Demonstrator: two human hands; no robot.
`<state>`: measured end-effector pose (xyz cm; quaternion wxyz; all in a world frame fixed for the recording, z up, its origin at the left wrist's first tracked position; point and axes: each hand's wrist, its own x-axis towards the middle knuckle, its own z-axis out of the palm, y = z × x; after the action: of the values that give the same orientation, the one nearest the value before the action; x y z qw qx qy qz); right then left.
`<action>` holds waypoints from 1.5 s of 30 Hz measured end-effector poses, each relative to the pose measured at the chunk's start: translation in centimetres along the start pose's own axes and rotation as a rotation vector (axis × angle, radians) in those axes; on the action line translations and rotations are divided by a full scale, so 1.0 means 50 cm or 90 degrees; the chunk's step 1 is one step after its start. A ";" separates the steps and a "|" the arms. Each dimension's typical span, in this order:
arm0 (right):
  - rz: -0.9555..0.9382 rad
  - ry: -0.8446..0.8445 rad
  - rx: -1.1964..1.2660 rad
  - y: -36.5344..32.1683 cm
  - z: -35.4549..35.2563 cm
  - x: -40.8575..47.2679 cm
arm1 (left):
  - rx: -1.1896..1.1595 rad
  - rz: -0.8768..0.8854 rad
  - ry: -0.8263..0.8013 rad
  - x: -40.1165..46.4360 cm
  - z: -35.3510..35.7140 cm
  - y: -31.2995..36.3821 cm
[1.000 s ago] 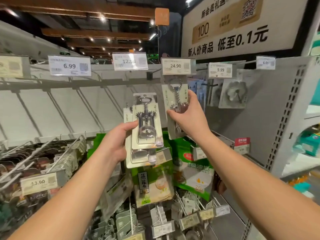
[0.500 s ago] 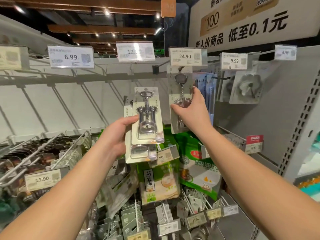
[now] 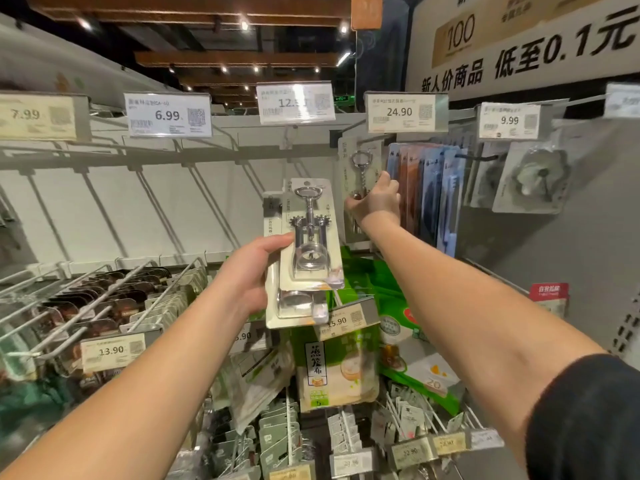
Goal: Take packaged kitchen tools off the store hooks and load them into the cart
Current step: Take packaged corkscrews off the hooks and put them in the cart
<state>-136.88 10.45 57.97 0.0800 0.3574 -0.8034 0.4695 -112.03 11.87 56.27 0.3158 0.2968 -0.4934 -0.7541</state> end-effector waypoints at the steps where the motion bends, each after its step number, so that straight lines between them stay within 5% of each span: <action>1: -0.002 -0.001 0.004 -0.001 0.010 0.009 | -0.001 0.001 0.000 0.000 0.001 0.003; 30: 0.107 -0.079 0.065 -0.002 0.161 0.168 | -0.010 0.053 0.051 0.057 -0.040 0.004; 40: 0.003 -0.177 0.223 -0.055 -0.053 -0.108 | 0.001 0.072 0.041 0.005 -0.040 0.005; 45: -0.104 -0.319 0.042 -0.091 -0.150 -0.297 | 0.020 0.099 0.022 -0.022 -0.008 -0.011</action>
<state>-124.64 22.59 58.35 -0.0954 0.5289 -0.7509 0.3839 -111.14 12.64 55.79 0.3770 0.2759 -0.5213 -0.7141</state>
